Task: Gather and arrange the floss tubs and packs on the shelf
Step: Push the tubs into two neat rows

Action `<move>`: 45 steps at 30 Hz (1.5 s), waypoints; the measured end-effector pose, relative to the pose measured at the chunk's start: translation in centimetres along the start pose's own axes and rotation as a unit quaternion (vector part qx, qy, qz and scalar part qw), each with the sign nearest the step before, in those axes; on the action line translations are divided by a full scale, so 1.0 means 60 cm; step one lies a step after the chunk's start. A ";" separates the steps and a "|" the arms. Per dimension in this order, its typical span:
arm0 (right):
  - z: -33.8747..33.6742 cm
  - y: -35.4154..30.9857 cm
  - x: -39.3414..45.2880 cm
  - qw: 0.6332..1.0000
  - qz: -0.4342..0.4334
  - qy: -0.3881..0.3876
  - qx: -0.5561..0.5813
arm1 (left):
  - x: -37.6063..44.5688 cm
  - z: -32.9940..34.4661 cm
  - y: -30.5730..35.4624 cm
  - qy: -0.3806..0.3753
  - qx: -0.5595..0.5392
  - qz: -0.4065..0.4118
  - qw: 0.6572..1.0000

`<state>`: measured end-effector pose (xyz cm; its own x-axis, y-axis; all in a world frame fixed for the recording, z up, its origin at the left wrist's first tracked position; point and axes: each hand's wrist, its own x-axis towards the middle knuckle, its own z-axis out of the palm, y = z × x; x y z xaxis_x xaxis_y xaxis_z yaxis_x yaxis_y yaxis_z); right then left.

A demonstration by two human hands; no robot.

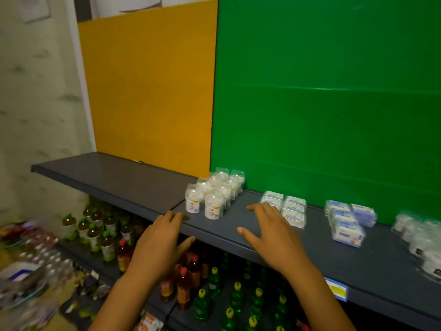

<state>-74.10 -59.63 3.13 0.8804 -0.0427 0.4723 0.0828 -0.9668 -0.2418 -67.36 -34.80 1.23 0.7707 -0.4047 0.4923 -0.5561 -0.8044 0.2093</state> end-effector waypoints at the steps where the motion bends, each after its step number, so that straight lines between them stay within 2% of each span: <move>1: 0.008 -0.005 0.015 1.000 -0.003 -0.001 -0.001 | 0.005 0.001 -0.012 0.004 -0.002 -0.004 1.000; 9: 0.088 -0.001 0.136 1.000 -0.022 0.005 0.019 | 0.074 0.044 -0.087 0.000 -0.002 -0.021 1.000; 17: 0.156 0.022 0.279 0.996 -0.019 0.009 0.084 | 0.232 0.074 -0.154 0.000 0.000 -0.028 1.000; 20: 0.184 0.025 0.309 0.993 -0.005 -0.001 0.122 | 0.268 0.104 -0.163 -0.027 -0.016 -0.020 0.999; 24: 0.216 0.018 0.317 0.994 0.008 -0.020 0.104 | 0.296 0.138 -0.185 -0.056 -0.062 0.001 0.996; 31: 0.231 0.013 0.319 0.993 0.083 -0.041 0.077 | 0.334 0.190 -0.221 -0.094 -0.178 0.050 0.978; 34: 0.231 0.003 0.313 0.991 0.108 -0.045 0.072 | 0.333 0.203 -0.230 -0.090 -0.220 0.067 0.969; 45: 0.225 -0.026 0.309 0.985 0.165 -0.010 0.047 | 0.358 0.208 -0.258 -0.088 -0.247 0.118 0.958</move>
<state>-51.58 -55.48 0.82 0.8758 -0.3449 0.3376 -0.1677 -0.8735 -0.4571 -38.31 -36.45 -1.98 0.6212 -0.6520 0.4347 -0.7675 -0.3943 0.5055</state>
